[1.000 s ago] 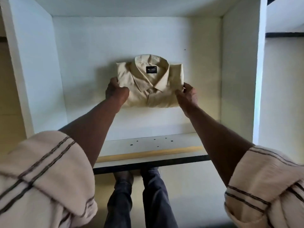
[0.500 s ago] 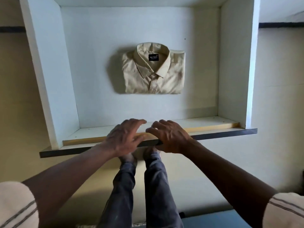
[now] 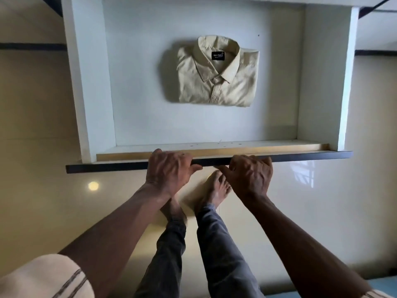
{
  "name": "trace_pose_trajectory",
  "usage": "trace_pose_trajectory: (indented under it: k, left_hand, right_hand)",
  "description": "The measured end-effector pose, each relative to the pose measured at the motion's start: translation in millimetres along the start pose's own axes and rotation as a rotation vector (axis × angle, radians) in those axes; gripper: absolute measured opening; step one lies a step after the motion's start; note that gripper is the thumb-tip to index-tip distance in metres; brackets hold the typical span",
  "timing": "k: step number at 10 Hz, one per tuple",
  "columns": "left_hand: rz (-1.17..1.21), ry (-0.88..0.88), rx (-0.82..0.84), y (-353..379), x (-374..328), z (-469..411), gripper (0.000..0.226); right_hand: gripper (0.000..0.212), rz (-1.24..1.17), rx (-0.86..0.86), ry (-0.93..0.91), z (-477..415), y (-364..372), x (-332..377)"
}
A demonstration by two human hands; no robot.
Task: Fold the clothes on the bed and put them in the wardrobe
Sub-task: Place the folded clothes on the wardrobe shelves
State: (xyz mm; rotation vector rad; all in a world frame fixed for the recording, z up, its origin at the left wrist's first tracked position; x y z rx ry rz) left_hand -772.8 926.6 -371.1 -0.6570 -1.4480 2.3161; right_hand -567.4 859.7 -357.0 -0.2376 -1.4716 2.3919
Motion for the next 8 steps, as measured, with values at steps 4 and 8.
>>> trace_pose_trajectory:
  k: [4,8]
  left_hand:
    - [0.449,-0.613,-0.218,-72,18,-157,0.052]
    - [0.844,-0.824,-0.373,-114,42,-286,0.04]
  right_hand:
    - [0.039,-0.753,-0.018,0.315,-182,-70,53]
    - [0.034,-0.754,0.028,0.123,-308,-111,68]
Point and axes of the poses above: each hand's wrist, its own z-axis away from the middle knuckle, its own y-axis out of the palm, x = y × z, the point moved 1 cm from there along -z, towards the middle knuckle, and after that the axes turned 4 degrees about x, right-handed, at the moved point
